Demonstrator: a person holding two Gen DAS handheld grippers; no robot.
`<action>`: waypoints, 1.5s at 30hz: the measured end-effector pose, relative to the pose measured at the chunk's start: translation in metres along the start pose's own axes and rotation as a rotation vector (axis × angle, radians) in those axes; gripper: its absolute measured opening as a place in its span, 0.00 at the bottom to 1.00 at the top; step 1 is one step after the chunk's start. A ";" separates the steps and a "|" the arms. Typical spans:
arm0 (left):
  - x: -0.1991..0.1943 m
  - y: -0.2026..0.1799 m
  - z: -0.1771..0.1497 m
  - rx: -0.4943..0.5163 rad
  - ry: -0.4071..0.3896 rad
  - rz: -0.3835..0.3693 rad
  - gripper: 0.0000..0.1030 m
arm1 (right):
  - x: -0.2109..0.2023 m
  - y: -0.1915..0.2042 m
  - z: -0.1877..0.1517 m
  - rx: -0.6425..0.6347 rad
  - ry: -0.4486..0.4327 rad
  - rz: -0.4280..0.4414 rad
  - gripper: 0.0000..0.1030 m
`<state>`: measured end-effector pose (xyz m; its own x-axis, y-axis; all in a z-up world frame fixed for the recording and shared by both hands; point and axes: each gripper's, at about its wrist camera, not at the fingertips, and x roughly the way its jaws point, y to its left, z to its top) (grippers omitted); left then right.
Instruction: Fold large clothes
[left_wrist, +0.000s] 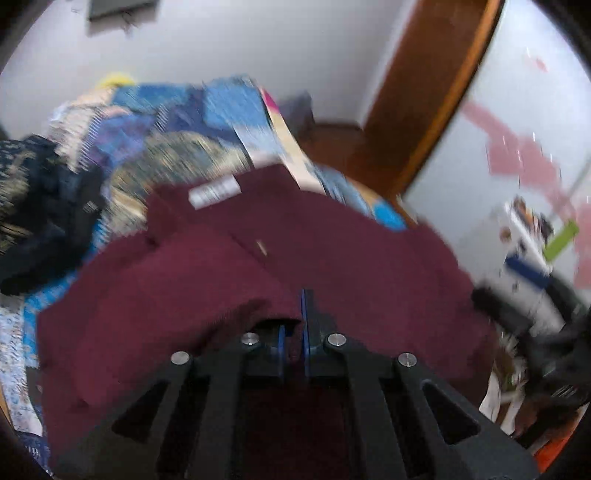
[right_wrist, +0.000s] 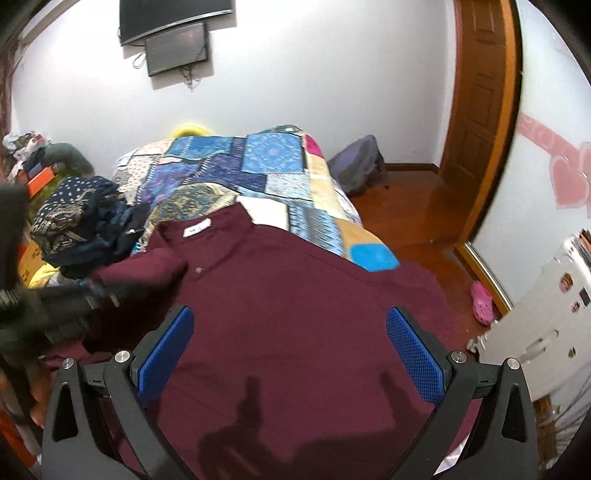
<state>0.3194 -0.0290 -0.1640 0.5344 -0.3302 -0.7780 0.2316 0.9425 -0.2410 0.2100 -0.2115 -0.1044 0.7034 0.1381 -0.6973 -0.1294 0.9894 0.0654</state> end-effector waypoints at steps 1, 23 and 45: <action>0.007 -0.004 -0.007 0.011 0.027 0.001 0.05 | 0.000 -0.003 -0.002 0.005 0.003 -0.005 1.00; -0.110 0.078 -0.050 -0.071 -0.148 0.223 0.60 | -0.002 0.079 0.025 -0.280 -0.004 0.173 1.00; -0.069 0.215 -0.159 -0.345 0.095 0.350 0.60 | 0.113 0.227 -0.012 -0.805 0.294 0.227 0.94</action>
<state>0.2027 0.2042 -0.2543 0.4523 0.0001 -0.8919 -0.2391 0.9634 -0.1211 0.2516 0.0284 -0.1766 0.4076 0.2004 -0.8909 -0.7743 0.5930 -0.2208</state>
